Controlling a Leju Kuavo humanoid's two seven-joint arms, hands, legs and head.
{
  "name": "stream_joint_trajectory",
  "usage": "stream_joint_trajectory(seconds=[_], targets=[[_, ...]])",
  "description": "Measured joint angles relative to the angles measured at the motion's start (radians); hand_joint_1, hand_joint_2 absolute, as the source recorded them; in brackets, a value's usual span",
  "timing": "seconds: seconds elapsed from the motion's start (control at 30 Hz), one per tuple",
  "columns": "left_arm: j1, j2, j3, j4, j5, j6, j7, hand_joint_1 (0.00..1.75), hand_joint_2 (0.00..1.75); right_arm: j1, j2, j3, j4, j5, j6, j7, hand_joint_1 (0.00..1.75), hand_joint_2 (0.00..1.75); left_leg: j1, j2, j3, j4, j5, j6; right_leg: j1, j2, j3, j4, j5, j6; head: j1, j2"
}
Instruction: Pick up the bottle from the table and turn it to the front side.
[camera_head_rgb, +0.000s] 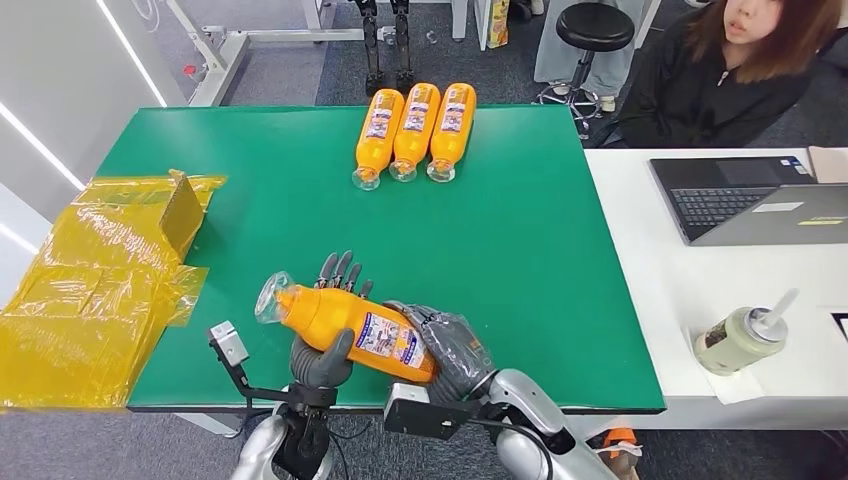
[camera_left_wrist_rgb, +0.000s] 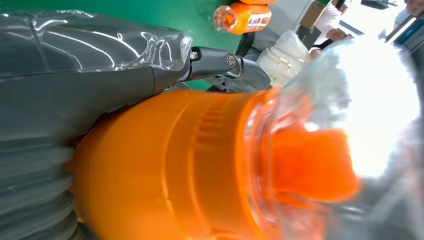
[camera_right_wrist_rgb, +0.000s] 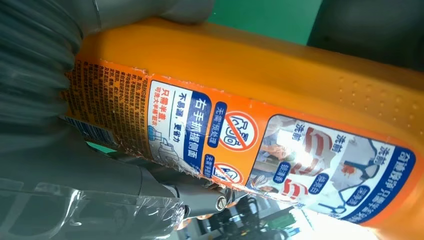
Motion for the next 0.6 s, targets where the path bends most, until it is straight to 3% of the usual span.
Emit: stream_joint_trajectory(seconds=[0.07,0.2,0.6], targets=[[-0.008,0.002,-0.006,0.000,0.000,0.006,0.000,0.04,1.75,0.016,0.004,0.002,-0.007,0.003,-0.003,0.010,1.75,1.75,0.000,0.000,0.000,0.000,0.000,0.000,0.000,0.000,0.000,0.000,0.000,0.000,0.000,0.000],[-0.025,0.006,-0.020,0.008,-0.002,0.011,-0.013,1.72,1.75,0.038,0.008,0.002,-0.028,0.005,0.004,0.030,1.75,1.75,0.000,0.001,0.000,0.000,0.000,0.000,0.000,0.001,-0.001,0.000,0.000,0.000,0.000,0.000],[-0.035,0.010,-0.026,0.014,0.010,0.025,-0.023,1.75,1.75,0.056,0.010,-0.018,-0.059,0.013,0.035,0.031,1.71,1.75,0.000,0.003,0.000,0.000,0.000,0.000,0.000,0.002,-0.001,0.000,0.000,0.000,0.000,0.000]])
